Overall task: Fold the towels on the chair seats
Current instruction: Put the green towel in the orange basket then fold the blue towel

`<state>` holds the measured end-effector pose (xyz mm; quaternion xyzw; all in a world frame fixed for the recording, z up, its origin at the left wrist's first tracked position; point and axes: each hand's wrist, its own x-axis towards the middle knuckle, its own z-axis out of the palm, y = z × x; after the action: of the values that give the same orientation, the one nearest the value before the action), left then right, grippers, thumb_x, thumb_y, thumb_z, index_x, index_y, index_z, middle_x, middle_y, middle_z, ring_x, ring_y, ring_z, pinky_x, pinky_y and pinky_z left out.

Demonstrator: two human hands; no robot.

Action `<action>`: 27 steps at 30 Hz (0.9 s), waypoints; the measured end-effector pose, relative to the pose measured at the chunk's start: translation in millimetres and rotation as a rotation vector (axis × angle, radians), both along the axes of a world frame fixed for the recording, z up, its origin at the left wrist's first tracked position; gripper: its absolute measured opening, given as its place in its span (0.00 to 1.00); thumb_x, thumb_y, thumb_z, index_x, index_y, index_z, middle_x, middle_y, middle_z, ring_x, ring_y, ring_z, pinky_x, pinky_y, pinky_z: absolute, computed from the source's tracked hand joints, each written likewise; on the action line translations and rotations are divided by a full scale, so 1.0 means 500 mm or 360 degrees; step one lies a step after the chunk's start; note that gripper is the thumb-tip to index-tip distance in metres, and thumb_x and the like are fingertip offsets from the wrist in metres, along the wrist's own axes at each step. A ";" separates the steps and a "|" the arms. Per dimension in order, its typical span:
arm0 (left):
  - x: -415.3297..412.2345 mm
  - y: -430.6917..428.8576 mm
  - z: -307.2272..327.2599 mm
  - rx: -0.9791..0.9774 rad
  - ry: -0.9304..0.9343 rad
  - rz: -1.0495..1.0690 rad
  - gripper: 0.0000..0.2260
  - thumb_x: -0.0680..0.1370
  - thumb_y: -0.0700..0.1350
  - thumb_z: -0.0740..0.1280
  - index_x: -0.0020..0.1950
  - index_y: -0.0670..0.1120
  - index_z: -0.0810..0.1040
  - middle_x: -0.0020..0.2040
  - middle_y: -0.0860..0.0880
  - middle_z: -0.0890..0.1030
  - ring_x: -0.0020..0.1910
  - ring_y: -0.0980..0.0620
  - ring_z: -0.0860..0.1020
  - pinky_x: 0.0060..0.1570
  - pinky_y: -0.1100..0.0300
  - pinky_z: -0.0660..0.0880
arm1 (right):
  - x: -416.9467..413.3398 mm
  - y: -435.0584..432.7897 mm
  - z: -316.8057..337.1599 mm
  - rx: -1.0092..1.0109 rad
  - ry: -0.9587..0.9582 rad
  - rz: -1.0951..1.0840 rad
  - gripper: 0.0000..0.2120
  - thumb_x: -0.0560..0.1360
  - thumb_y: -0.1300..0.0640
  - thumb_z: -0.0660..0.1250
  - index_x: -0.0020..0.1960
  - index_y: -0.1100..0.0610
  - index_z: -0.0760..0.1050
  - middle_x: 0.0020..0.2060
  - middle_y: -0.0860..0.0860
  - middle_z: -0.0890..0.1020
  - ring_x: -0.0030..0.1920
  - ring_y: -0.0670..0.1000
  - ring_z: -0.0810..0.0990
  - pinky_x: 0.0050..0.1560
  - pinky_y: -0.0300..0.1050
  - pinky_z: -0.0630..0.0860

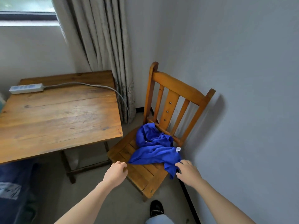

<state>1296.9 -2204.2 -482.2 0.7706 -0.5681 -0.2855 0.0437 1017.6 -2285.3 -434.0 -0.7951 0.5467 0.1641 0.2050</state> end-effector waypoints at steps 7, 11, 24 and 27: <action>-0.029 -0.074 -0.023 0.0207 -0.0015 0.0263 0.15 0.80 0.47 0.58 0.66 0.49 0.71 0.64 0.49 0.72 0.62 0.50 0.71 0.57 0.61 0.72 | -0.004 -0.172 -0.065 0.0144 0.0021 0.0150 0.17 0.77 0.55 0.57 0.66 0.54 0.67 0.65 0.52 0.69 0.67 0.53 0.65 0.63 0.46 0.65; -0.070 -0.110 -0.054 0.0340 0.0123 0.0475 0.16 0.78 0.46 0.57 0.65 0.50 0.71 0.63 0.49 0.73 0.62 0.51 0.71 0.59 0.61 0.70 | -0.004 -0.219 -0.123 0.0273 -0.0007 0.0225 0.19 0.78 0.54 0.57 0.68 0.53 0.65 0.66 0.51 0.68 0.68 0.53 0.64 0.64 0.46 0.65; -0.097 -0.317 -0.243 0.0368 0.0086 0.0496 0.23 0.79 0.45 0.58 0.74 0.49 0.60 0.72 0.49 0.64 0.70 0.49 0.63 0.64 0.58 0.66 | 0.051 -0.373 -0.375 0.0173 0.0048 0.0273 0.26 0.79 0.54 0.57 0.75 0.51 0.54 0.74 0.51 0.57 0.74 0.52 0.56 0.68 0.45 0.62; -0.082 -0.356 -0.331 0.0370 0.0022 0.0432 0.28 0.79 0.48 0.60 0.76 0.50 0.52 0.76 0.49 0.54 0.72 0.47 0.58 0.64 0.55 0.66 | 0.074 -0.393 -0.471 -0.0042 -0.0105 0.0294 0.32 0.62 0.53 0.78 0.64 0.56 0.74 0.64 0.59 0.75 0.62 0.57 0.76 0.54 0.52 0.76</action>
<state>1255.9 -2382.0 -647.8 0.8381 -0.4216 -0.3461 -0.0036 1054.8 -2482.0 -669.2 -0.8497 0.4662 0.1487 0.1965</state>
